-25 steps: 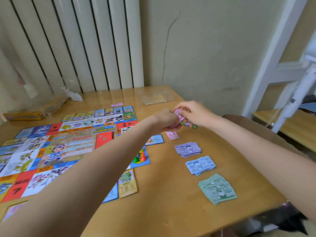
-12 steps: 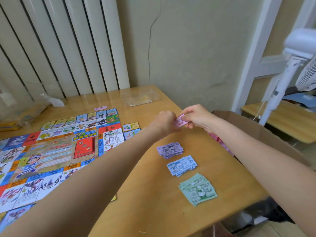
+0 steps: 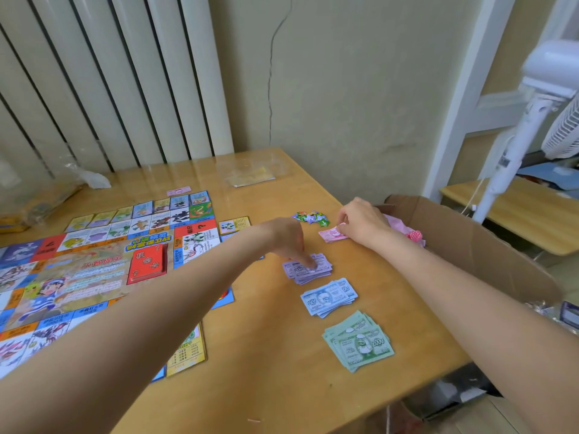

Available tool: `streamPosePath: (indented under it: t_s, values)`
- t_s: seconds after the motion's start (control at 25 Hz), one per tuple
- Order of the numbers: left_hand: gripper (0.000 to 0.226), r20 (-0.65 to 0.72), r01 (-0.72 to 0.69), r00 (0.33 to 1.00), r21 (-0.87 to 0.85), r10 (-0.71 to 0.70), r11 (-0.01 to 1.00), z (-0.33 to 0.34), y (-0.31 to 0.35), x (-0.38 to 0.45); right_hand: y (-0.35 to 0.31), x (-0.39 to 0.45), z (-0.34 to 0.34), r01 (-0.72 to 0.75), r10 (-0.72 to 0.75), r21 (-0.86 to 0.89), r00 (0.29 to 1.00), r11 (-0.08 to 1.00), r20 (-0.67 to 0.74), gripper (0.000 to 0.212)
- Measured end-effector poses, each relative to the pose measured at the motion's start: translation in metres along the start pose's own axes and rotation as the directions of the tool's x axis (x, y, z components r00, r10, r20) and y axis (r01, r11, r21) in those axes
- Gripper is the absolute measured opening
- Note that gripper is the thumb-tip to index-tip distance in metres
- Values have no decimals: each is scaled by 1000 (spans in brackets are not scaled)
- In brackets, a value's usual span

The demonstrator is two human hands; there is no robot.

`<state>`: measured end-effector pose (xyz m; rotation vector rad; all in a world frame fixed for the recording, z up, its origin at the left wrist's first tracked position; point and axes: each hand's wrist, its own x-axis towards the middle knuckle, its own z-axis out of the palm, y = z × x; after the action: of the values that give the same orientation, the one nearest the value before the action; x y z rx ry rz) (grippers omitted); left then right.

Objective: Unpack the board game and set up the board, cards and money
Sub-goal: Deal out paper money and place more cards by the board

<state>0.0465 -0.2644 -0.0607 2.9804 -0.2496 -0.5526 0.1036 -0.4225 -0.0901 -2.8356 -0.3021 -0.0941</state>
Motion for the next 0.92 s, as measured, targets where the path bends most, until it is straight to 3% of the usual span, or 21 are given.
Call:
streamPosePath:
  t_s: [0.12, 0.24, 0.48, 0.6, 0.68, 0.84, 0.92]
  values:
    - [46, -24, -15, 1000, 42, 16, 999, 3, 4, 0, -6, -4, -4, -22, 20, -49, 998, 999, -53, 15]
    - [58, -28, -32, 999, 51, 34, 998, 4, 7, -1, -16, -3, -10, 17, -3, 80, 985, 997, -170, 20]
    - [52, 18, -13, 1000, -3, 13, 1000, 9, 11, -5, -42, -11, -6, 229, -226, 121, 973, 966, -42, 19]
    - [37, 52, 9, 999, -15, -9, 1000, 12, 11, -5, -42, -16, -7, 247, -246, 70, 969, 967, -21, 19]
    - [40, 36, 9, 999, -2, -9, 1000, 13, 14, -9, -40, -17, -9, 233, -233, 102, 972, 967, -13, 19]
    - [48, -67, -22, 997, 67, 27, 998, 15, 28, -20, -35, -22, -15, 195, -194, 133, 981, 972, -17, 19]
    - [45, -121, -32, 992, -32, 28, 999, 14, 26, -22, -36, -24, -16, 182, -186, 157, 982, 971, 10, 19]
